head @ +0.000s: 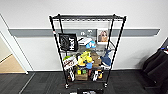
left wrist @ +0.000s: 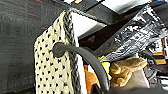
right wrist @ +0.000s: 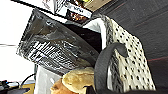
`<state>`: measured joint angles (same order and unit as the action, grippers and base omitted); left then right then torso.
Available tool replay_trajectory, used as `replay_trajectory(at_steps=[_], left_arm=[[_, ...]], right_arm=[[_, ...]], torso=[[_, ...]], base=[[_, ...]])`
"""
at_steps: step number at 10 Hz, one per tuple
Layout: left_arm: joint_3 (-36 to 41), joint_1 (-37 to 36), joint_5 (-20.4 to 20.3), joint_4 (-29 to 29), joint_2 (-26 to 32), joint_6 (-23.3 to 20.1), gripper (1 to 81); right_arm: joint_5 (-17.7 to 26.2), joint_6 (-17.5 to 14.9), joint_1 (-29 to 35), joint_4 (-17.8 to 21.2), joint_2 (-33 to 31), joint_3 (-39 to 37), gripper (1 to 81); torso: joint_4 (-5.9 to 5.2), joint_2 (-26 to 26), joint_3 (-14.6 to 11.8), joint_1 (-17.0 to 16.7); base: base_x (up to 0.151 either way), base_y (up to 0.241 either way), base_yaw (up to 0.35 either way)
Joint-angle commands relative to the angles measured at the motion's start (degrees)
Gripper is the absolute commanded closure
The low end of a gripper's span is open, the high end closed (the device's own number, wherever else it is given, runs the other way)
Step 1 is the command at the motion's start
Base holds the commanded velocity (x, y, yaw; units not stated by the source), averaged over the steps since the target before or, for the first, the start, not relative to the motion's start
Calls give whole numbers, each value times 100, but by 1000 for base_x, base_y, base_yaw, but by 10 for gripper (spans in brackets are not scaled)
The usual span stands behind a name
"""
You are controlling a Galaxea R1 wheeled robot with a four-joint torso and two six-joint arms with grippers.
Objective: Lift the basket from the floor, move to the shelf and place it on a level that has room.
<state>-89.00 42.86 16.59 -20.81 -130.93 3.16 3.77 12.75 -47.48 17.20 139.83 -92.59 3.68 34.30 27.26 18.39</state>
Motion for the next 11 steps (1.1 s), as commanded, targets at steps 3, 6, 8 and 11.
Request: replay_trajectory(at_steps=[3,6,8,11], left_arm=[[902,-247,-420,-160,435,-17,811],[911,-247,-429,-160,453,1,811],[885,-247,-420,-151,435,1,811],[867,-247,-420,-151,418,1,811]], right_arm=[[-210,9,375,178,-383,822,811],[-227,8,366,178,-383,875,811],[-227,8,357,178,-383,884,811],[-227,8,348,178,-383,884,811]], torso=[[0,-940,-4,-608],[0,-1474,-481,-953],[0,-1804,-706,-1163],[0,-1593,-1057,-1045]], base=[[0,0,0],[0,0,0],[0,0,0],[0,0,0]])
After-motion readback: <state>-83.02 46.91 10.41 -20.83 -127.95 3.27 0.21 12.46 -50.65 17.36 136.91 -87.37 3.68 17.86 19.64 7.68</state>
